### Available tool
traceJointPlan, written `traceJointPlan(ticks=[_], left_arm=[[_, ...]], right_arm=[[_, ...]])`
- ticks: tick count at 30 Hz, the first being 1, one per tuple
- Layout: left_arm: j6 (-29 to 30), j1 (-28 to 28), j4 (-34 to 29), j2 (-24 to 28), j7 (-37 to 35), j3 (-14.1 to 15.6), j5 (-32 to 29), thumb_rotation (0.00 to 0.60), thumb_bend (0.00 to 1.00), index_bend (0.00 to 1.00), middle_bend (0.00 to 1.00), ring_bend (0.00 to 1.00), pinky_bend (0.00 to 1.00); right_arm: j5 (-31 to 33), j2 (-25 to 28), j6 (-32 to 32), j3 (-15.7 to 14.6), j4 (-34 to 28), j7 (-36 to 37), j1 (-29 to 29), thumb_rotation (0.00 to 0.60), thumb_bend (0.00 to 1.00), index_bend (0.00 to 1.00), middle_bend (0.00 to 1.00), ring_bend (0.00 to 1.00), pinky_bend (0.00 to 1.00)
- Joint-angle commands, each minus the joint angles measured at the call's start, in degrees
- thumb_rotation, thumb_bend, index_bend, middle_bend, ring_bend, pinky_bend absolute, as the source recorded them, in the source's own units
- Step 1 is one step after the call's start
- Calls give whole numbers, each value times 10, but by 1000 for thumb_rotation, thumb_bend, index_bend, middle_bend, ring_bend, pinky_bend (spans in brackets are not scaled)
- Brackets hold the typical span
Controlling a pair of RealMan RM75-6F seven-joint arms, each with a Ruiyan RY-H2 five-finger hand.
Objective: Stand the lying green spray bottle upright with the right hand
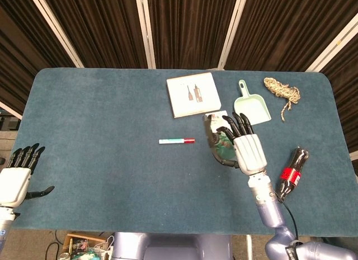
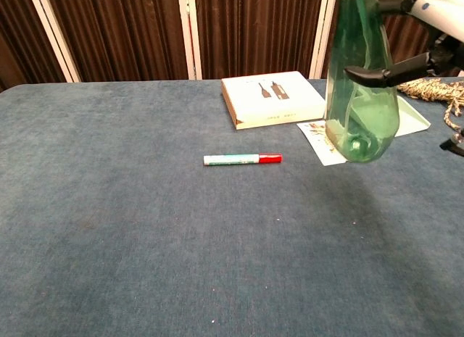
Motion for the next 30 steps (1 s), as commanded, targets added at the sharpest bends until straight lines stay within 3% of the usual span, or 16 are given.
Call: traceJointPlan(ticks=[1, 9, 14, 20, 26, 30], left_arm=[[0, 0, 0, 0, -1, 0, 0, 600, 102, 0, 0, 0, 45], [0, 0, 1, 0, -1, 1, 2, 600, 102, 0, 0, 0, 45], [0, 0, -2, -1, 3, 5, 9, 600, 102, 0, 0, 0, 45], [4, 2, -1, -1, 3, 3, 6, 600, 102, 0, 0, 0, 45], [-3, 1, -2, -3, 11, 1, -3, 600, 102, 0, 0, 0, 45], [-2, 2, -3, -3, 10, 1, -3, 600, 102, 0, 0, 0, 45]], right_arm=[[82, 51, -53, 15, -81, 95, -24, 600, 654, 915, 122, 0, 0], [149, 107, -116, 44, -153, 268, -47, 600, 661, 899, 111, 0, 0], [110, 104, -124, 53, -140, 374, -61, 600, 663, 899, 109, 0, 0], [32, 47, -67, 41, -74, 434, -74, 600, 693, 870, 97, 0, 0], [-74, -63, 27, 8, 65, 459, -76, 600, 704, 860, 93, 0, 0], [-114, -108, 65, -3, 138, 451, -71, 600, 709, 855, 92, 0, 0]])
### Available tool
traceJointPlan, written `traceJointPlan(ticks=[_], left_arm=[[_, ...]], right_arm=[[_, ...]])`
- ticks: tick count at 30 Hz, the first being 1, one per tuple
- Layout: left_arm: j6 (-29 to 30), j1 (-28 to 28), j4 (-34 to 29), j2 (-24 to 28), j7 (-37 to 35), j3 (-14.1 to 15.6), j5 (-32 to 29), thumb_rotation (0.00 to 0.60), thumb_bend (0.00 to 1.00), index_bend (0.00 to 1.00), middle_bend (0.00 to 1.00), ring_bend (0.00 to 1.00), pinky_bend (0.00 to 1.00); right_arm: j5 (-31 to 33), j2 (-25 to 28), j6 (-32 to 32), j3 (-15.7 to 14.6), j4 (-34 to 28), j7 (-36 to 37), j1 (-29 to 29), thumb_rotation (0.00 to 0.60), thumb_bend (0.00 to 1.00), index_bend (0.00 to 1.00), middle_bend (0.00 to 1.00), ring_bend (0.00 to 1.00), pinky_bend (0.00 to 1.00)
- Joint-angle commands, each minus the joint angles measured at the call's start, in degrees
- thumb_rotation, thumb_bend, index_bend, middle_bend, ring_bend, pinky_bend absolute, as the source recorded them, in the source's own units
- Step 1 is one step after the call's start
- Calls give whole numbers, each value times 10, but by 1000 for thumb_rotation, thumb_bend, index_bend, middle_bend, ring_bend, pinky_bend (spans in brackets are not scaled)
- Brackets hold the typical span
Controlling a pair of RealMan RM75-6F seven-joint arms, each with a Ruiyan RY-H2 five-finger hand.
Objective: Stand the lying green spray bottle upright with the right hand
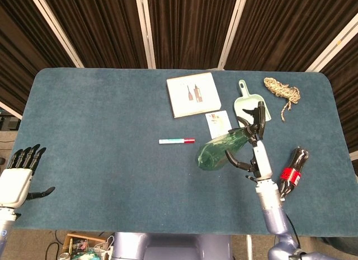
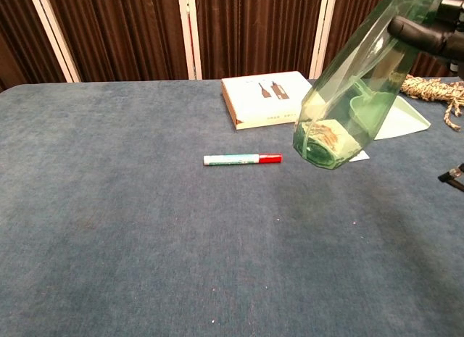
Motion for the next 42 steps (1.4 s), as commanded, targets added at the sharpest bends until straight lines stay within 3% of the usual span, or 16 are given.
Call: traceJointPlan(ticks=[1, 5, 9, 18, 33, 36, 42], left_arm=[[0, 1, 0, 1, -1, 0, -1, 600, 102, 0, 0, 0, 46], [-1, 1, 0, 2, -3, 0, -2, 600, 102, 0, 0, 0, 45], [-2, 1, 1, 2, -4, 1, -1, 600, 102, 0, 0, 0, 45], [-5, 0, -1, 3, -3, 4, 0, 600, 102, 0, 0, 0, 45], [-9, -1, -3, 4, 1, 6, 2, 600, 102, 0, 0, 0, 45], [-10, -1, -3, 3, 2, 6, 2, 600, 102, 0, 0, 0, 45], [-14, -3, -3, 2, 6, 5, -2, 600, 102, 0, 0, 0, 45]], right_arm=[[-62, -69, 61, -19, 100, -3, 5, 600, 711, 853, 91, 0, 0], [-89, -119, 100, -29, 197, -13, 10, 600, 712, 844, 89, 0, 0], [-90, -149, 102, -40, 253, 10, 13, 600, 712, 843, 89, 0, 0], [-76, -174, 89, -56, 309, 38, 14, 600, 713, 843, 88, 0, 0], [-75, -184, 75, -77, 335, 24, 19, 600, 700, 821, 91, 0, 0], [-78, -184, 75, -81, 338, 16, 20, 600, 662, 722, 66, 0, 0], [-84, -178, 70, -92, 343, -13, 20, 600, 436, 188, 0, 0, 0]])
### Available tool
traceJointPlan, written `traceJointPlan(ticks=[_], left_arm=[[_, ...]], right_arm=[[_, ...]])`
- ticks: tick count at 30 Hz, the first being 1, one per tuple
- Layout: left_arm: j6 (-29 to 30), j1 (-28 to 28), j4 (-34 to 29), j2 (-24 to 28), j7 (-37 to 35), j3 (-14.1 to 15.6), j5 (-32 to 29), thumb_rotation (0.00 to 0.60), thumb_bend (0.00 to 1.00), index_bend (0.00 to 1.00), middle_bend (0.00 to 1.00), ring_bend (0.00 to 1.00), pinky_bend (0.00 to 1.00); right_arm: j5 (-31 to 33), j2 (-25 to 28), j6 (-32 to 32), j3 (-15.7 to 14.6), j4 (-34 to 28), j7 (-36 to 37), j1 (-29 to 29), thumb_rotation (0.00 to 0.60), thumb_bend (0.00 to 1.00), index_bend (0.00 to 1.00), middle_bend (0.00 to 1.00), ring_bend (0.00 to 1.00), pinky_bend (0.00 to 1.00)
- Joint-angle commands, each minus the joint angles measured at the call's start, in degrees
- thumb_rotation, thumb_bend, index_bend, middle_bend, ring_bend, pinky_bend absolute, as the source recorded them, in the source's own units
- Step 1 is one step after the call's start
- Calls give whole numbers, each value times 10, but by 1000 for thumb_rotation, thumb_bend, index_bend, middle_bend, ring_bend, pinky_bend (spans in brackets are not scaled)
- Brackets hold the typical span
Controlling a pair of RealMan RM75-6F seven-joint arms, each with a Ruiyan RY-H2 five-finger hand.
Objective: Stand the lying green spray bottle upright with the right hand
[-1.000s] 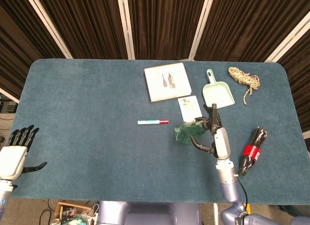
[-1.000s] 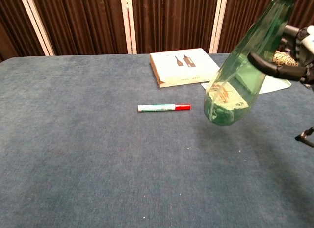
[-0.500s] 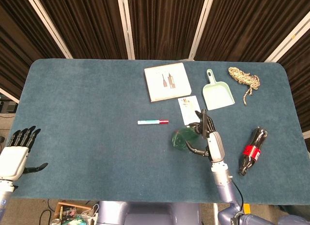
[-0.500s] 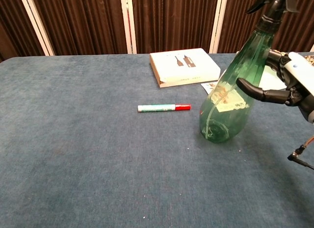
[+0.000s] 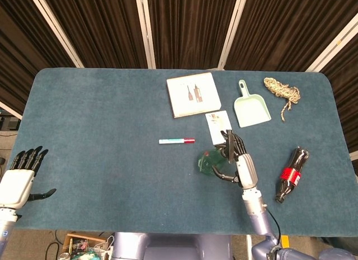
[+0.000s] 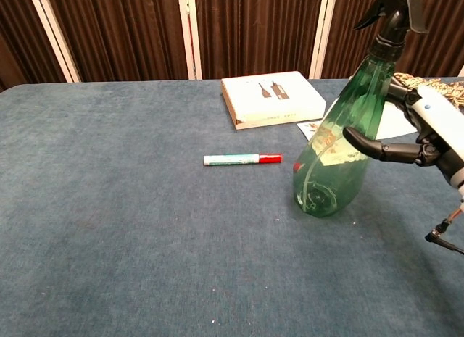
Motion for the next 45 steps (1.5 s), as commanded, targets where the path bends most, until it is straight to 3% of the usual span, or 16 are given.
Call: traceJointPlan(ticks=[1, 5, 13, 25, 32, 36, 40, 45], left_arm=[[-2, -1, 0, 0, 1, 0, -1, 600, 102, 0, 0, 0, 45], [-2, -2, 0, -2, 5, 1, 2, 600, 102, 0, 0, 0, 45], [-2, -2, 1, -3, 5, 2, 5, 600, 102, 0, 0, 0, 45], [-1, -2, 0, -3, 6, 3, 5, 600, 102, 0, 0, 0, 45], [7, 2, -2, 0, 2, 3, 9, 600, 102, 0, 0, 0, 45], [11, 4, -2, 1, -2, 4, 12, 600, 102, 0, 0, 0, 45], [18, 6, -4, 3, -3, 6, 18, 600, 102, 0, 0, 0, 45], [24, 9, -5, 3, -3, 8, 26, 600, 102, 0, 0, 0, 45]], right_arm=[[-3, 6, -5, -7, -1, -21, 1, 600, 401, 105, 0, 0, 0], [2, 18, -19, -11, -20, -47, 1, 600, 319, 0, 0, 0, 0], [19, 42, -44, -10, -60, -82, 2, 600, 222, 0, 0, 0, 0], [-3, 80, -3, -20, -115, -112, -15, 600, 212, 0, 0, 0, 0], [-6, 154, 7, -44, -145, -155, -44, 600, 212, 0, 0, 0, 0], [9, 217, 5, -51, -140, -239, -62, 600, 212, 0, 0, 0, 0], [44, 277, 14, -50, -159, -342, -93, 600, 212, 0, 0, 0, 0], [107, 331, 38, -43, -206, -371, -144, 600, 219, 0, 0, 0, 0]])
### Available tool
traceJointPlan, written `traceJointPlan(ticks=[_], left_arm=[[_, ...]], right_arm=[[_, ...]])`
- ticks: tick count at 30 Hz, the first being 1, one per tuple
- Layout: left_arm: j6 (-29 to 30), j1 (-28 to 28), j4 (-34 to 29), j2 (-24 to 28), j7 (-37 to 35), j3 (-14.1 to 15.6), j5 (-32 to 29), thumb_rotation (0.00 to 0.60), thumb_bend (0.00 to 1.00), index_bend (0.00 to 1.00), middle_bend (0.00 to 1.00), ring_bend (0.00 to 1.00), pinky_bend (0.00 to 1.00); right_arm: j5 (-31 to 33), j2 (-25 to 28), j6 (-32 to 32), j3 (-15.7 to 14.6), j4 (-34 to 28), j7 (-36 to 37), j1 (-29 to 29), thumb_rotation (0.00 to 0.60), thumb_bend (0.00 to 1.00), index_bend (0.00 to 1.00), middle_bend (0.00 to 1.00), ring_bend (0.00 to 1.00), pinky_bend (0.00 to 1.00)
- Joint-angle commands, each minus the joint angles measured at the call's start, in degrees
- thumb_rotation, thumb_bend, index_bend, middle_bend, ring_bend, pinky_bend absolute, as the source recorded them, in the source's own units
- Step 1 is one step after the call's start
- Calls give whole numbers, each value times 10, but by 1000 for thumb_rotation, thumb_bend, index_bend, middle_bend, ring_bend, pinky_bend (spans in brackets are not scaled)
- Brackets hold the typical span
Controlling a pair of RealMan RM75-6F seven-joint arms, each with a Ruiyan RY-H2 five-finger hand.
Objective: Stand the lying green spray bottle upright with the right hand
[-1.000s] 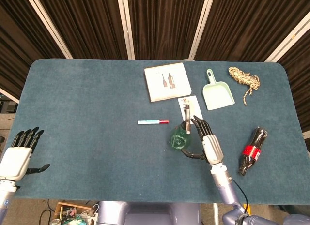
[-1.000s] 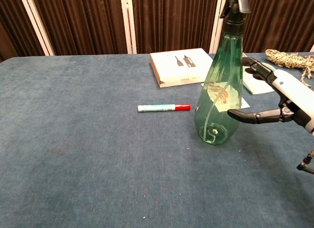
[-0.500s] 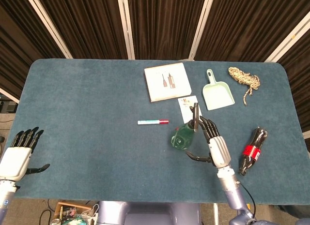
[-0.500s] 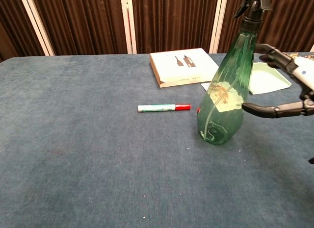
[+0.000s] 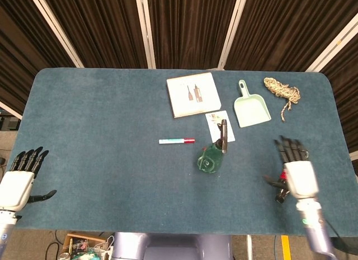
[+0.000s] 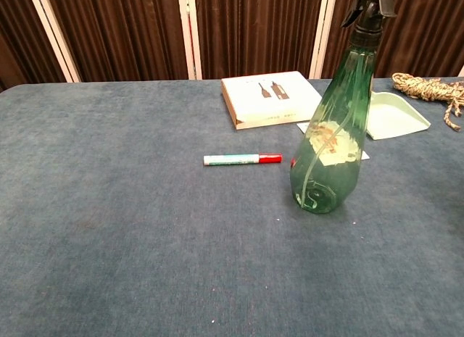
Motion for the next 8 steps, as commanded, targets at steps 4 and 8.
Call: traceJointPlan(ticks=[4, 8], left_arm=[[2, -1, 7, -2, -11, 2, 11, 600, 102, 0, 0, 0, 45], [-6, -4, 14, -6, -10, 0, 3, 600, 102, 0, 0, 0, 45]], right_arm=[[67, 70, 34, 10, -59, -30, -61, 600, 221, 0, 0, 0, 0], [59, 80, 41, 5, -82, -32, -70, 600, 220, 0, 0, 0, 0]])
